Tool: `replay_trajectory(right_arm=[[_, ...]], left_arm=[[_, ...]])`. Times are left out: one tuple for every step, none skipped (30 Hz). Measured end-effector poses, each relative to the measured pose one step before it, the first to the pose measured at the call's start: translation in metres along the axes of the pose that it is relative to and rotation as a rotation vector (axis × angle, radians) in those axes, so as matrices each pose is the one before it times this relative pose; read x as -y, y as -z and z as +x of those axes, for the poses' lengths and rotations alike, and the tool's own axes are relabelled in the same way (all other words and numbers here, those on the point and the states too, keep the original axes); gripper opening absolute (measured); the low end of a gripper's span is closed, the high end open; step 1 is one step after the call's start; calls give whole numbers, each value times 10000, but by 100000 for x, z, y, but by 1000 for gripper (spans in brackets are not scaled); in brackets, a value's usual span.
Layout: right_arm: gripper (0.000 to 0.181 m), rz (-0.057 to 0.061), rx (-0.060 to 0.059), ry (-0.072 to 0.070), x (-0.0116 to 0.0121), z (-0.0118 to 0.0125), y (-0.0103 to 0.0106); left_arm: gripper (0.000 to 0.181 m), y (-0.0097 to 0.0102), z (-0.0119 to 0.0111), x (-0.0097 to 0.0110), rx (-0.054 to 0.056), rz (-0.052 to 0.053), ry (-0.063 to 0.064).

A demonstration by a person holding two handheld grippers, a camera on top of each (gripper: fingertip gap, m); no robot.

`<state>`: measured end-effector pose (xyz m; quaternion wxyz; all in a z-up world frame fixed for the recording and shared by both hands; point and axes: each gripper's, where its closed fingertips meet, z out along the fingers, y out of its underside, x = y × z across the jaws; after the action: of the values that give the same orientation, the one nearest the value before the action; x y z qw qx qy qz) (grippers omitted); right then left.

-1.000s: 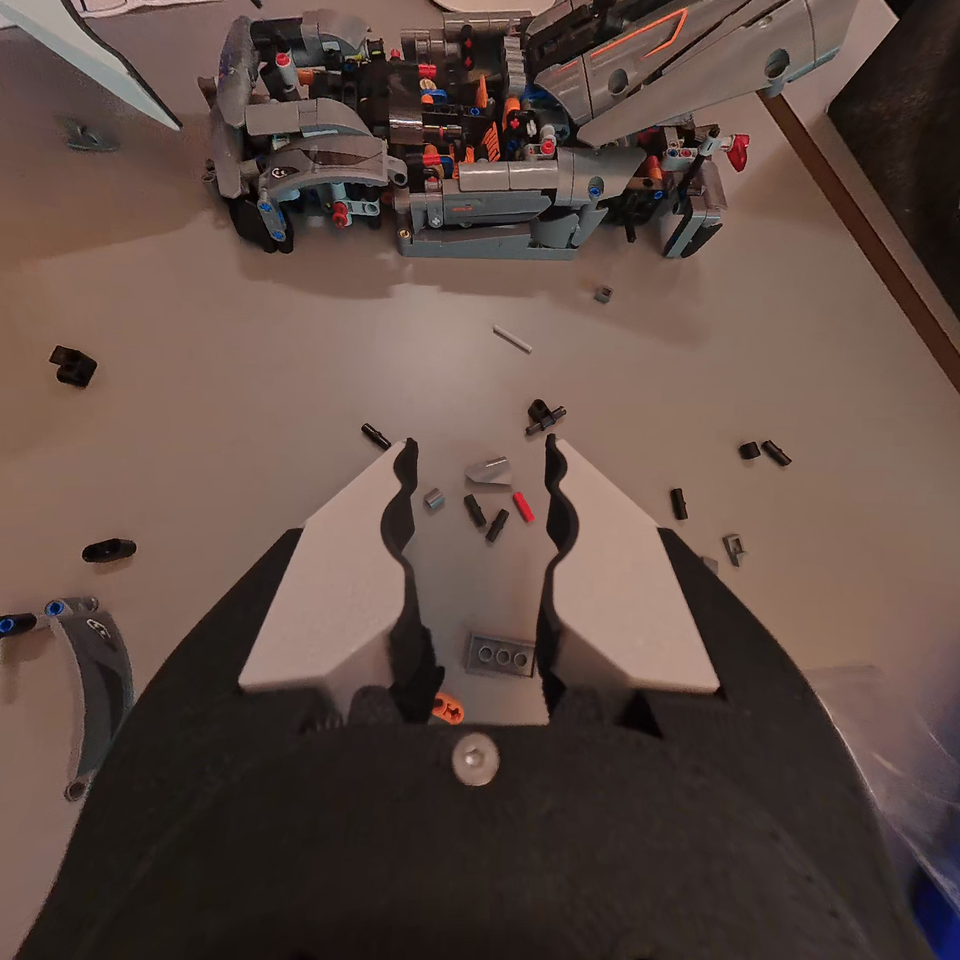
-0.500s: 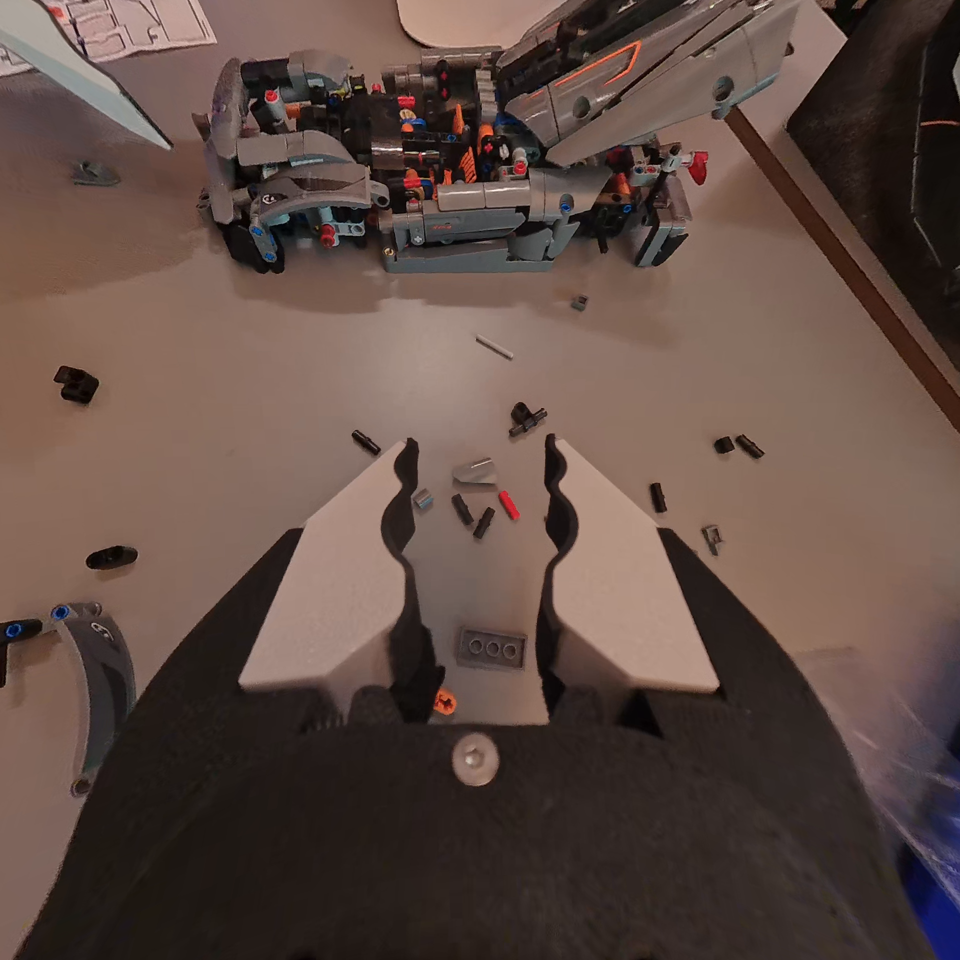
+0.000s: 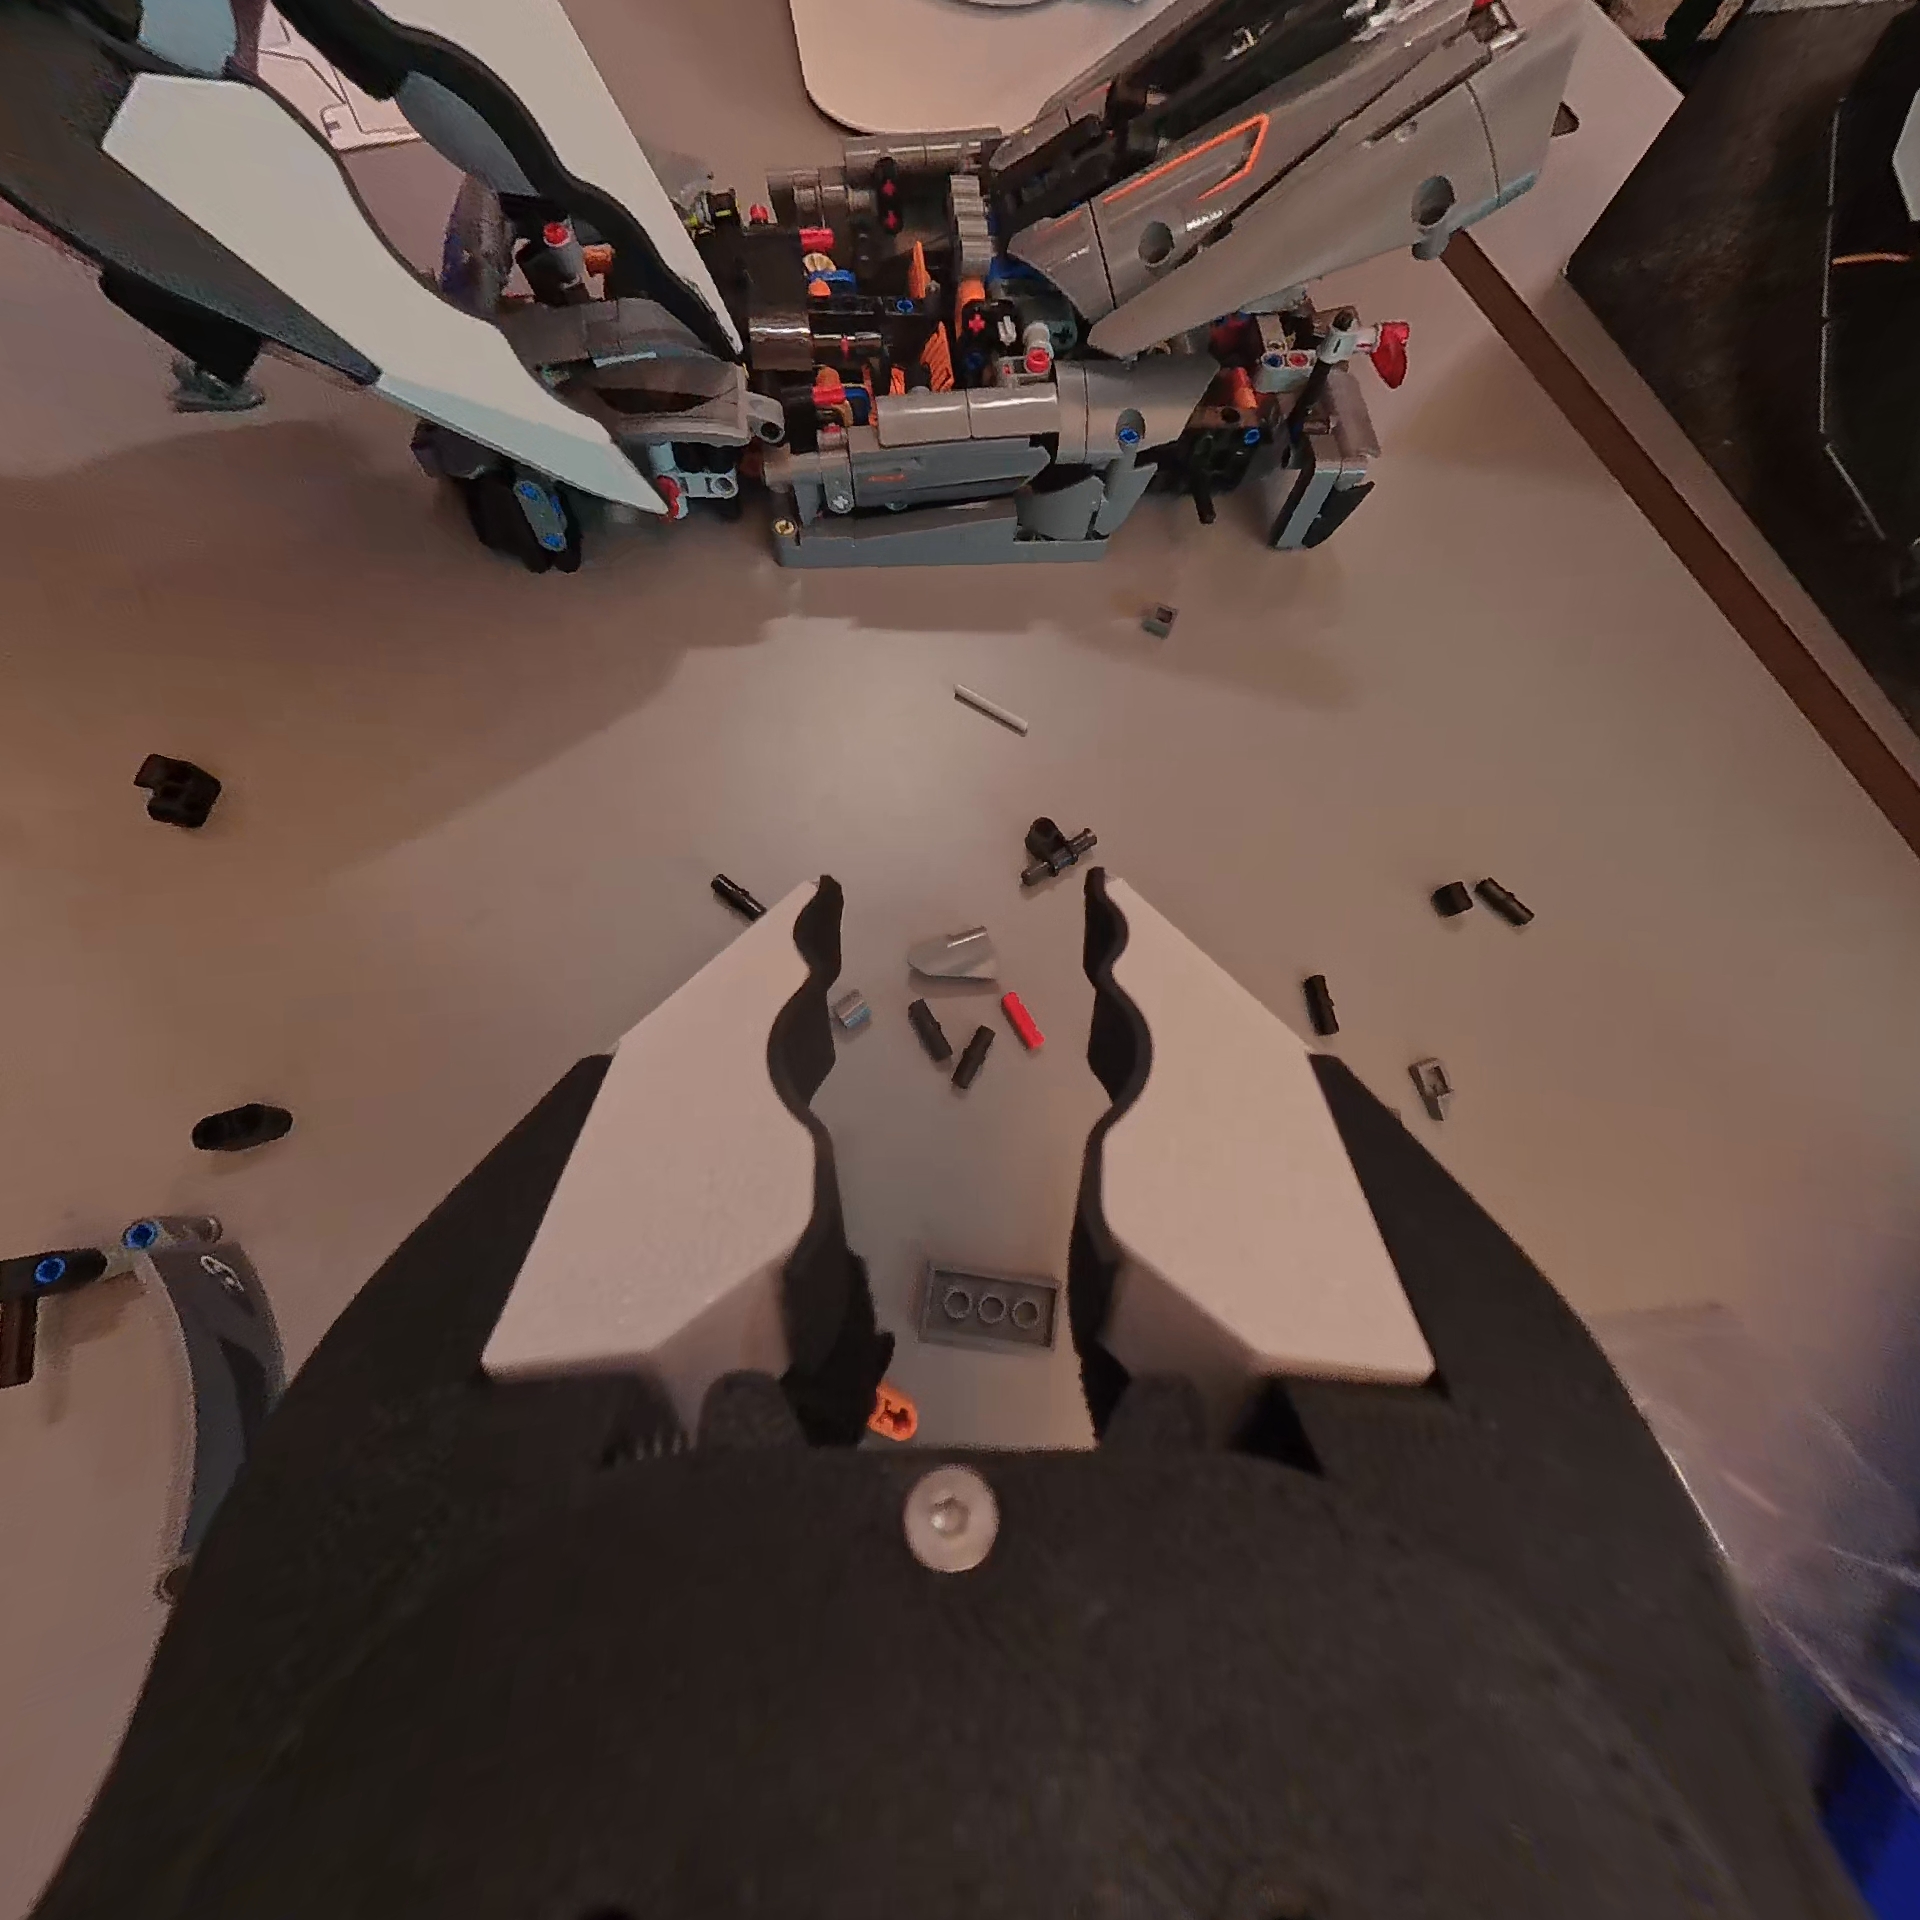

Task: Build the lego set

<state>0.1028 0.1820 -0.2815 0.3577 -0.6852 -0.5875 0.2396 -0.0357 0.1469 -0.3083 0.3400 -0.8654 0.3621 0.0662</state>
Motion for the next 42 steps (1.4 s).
replay_trajectory(right_arm=[[46,25,18,48,105,-132,12],[46,10,18,46,78,-118,-2],[46,3,30,30,59,-123,-37],[46,-10,21,19,7,-87,-39],[46,-15,13,13,-34,-40,-47],[46,-18,10,1,-59,-16,-56],[46,-15,11,-14,-73,18,-43],[46,-13,8,-27,-75,44,-44],[46,-15,3,-36,-83,68,-24],[46,-13,-1,-29,-81,67,-38],[46,-11,-1,-19,-70,58,-15],[46,-10,6,-13,-63,31,-19],[46,6,0,-2,-32,31,-7],[46,3,3,-14,-42,46,-17],[46,-1,15,-24,-48,23,-14],[46,9,-2,-21,-46,54,-6],[46,-2,-4,-28,-49,57,-15],[46,-14,-2,-22,-58,57,-15],[46,-5,-3,-5,-48,41,-15],[46,3,3,-8,-9,11,-5],[46,4,6,-10,-5,8,8],[46,9,-1,-3,15,12,6],[46,-7,-14,-3,-14,32,24],[46,-8,-27,7,-2,46,26],[46,8,-25,15,44,27,67],[46,42,-7,4,101,1,78],[46,51,4,-11,117,-13,83],[46,37,-2,-10,86,-10,59],[46,17,-4,-2,50,-5,52],[46,13,0,6,47,-21,22],[46,5,9,11,25,-48,-5],[46,-2,20,8,-1,-59,-28],[46,-1,28,2,0,-58,-46],[46,-22,22,-5,-54,-33,-84],[46,-39,7,-2,-91,-7,-71],[46,-39,-4,3,-83,12,-65],[46,-33,-8,9,-59,16,-40],[46,0,-5,6,0,12,0],[46,33,13,-12,45,-7,24],[46,34,16,-22,42,5,41],[46,19,2,-16,14,37,29],[46,13,-3,-17,5,43,33]], left_arm=[[37,35,10,-42,0,97,-71],[37,62,16,-122,19,57,-119],[37,164,23,-215,0,-8,-110],[36,212,66,-271,-38,-26,-201],[36,272,132,-314,-99,-26,-281],[36,303,148,-338,-148,1,-319],[36,318,167,-351,-172,57,-412],[36,303,138,-410,-186,100,-408],[36,343,152,-445,-277,99,-213],[35,414,196,-445,-329,128,-266],[36,372,143,-490,-282,127,-319],[35,319,-35,-554,-192,111,-178],[35,295,-168,-556,-127,114,-79],[34,251,-265,-523,-60,112,-22],[34,175,-406,-546,57,47,82],[33,128,-605,-612,175,-84,247],[31,118,-655,-548,257,-138,255],[32,69,-468,-526,211,-181,152],[39,74,-288,-307,167,-108,146],[42,169,-237,-100,177,18,165],[44,246,-391,-133,242,-6,275],[50,287,-325,-226,190,-36,273],[57,378,-333,-279,207,-36,232],[58,439,-475,-368,297,-53,317],[60,416,-397,-453,239,-80,349],[64,365,-188,-394,135,1,235],[67,350,-250,-385,181,16,297],[67,228,-121,-396,44,-29,466],[70,93,-64,-455,-13,-80,481],[75,-15,-325,-621,97,-186,481],[80,-88,-186,-548,-47,-148,528],[84,-151,-113,-526,-155,-163,570],[88,-172,-178,-357,-102,-66,371],[90,-129,-44,-156,-127,62,197],[90,-176,278,-204,-287,-11,156],[93,-280,182,-219,-221,-80,196],[95,-310,-64,-205,-31,-106,120],[94,-318,-66,-229,17,-152,-5],[92,-328,9,-154,-8,-130,-35],[94,-275,-28,26,24,-24,-5],[94,-151,-69,73,23,-22,-20],[94,-57,-19,122,-14,-8,-25]])
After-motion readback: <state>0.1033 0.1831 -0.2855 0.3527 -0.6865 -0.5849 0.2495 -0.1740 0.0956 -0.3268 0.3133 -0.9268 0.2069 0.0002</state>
